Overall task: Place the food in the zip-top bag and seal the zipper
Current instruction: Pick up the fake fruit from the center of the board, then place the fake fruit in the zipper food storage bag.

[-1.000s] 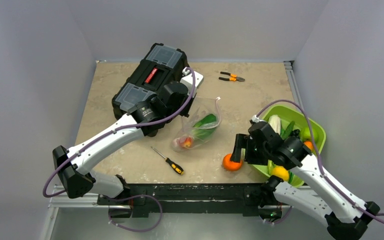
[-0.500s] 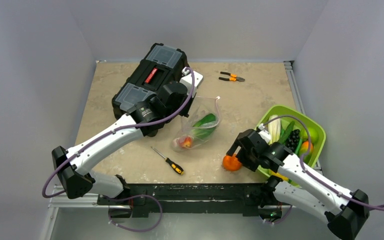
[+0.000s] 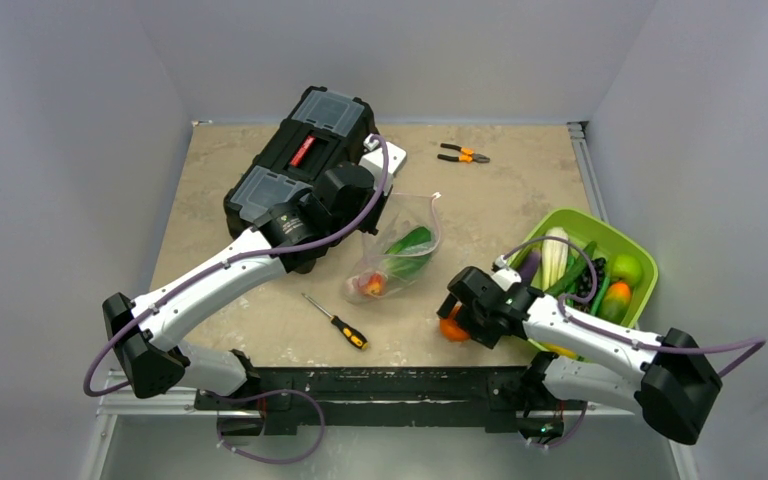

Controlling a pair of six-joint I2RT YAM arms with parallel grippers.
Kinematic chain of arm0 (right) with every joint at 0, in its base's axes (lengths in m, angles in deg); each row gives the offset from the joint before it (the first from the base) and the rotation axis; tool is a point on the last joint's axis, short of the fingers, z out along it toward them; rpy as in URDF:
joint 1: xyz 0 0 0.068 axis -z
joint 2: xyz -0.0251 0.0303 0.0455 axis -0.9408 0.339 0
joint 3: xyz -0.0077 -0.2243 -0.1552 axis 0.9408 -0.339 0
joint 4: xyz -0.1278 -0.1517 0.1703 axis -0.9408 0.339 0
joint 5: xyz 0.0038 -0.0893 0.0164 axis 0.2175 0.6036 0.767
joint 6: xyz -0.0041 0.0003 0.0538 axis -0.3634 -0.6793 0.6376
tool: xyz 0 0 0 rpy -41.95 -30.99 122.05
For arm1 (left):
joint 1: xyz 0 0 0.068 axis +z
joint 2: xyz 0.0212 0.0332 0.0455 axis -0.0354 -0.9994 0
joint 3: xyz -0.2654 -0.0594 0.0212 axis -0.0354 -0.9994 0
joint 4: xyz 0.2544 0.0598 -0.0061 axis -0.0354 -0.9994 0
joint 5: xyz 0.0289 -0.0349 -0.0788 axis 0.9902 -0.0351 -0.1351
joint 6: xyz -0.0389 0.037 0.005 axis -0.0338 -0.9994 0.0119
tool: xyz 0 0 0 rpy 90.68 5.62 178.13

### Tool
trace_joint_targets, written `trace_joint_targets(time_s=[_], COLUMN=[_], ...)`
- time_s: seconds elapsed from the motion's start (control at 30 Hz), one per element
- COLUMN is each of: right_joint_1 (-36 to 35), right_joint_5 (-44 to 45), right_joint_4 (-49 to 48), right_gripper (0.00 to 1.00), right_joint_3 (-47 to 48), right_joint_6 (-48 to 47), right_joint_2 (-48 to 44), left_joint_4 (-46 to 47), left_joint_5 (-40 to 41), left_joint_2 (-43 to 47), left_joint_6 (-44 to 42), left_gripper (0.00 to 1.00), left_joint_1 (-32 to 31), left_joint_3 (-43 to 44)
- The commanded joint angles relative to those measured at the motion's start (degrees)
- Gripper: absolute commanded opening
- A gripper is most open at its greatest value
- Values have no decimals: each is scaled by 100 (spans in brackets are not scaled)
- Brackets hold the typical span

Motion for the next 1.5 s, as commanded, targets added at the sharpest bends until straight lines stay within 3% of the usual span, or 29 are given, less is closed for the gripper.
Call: trace_joint_targets(time_s=[0.0,0.13,0.3,0.53,0.77,0.87,1.17,1.37,1.47], right_joint_1=[-82,-195,-204,-205,-204,-202,-205,-205,-205], right_joint_5=[397,438,197,-62,-114,-223,-210,-175,-191], right_joint_4=[-207,-132,-284,-726,-866,-1120,-1493,-1563,-1553], right_gripper=[77,40,15,12,12,15,51,97,99], right_joint_3=[6,335,904,1782,2907,3241,3849,3668,3696], right_joint_6=[12,-304,-1481,-2778,-3503,-3725,-3975,-3976,-4008], right_joint_2=[76,-183,-834,-1925,-1796,-1362,-198,-104,-34], left_joint_4=[190,195,196,201,209,212,212,204,213], left_joint_5=[-83,-46,-162,-267,-368,-536,-668,-592,-648], left_joint_2=[191,191,167,130,159,182,245,309,323], left_joint_6=[39,37,70,116,181,286,368,313,342], left_gripper=[0,0,0,0,0,0,0,0,0], left_joint_1=[31,31,31,26,30,30,29,48,53], left_joint_3=[129,116,119,115,114,108,109,119,117])
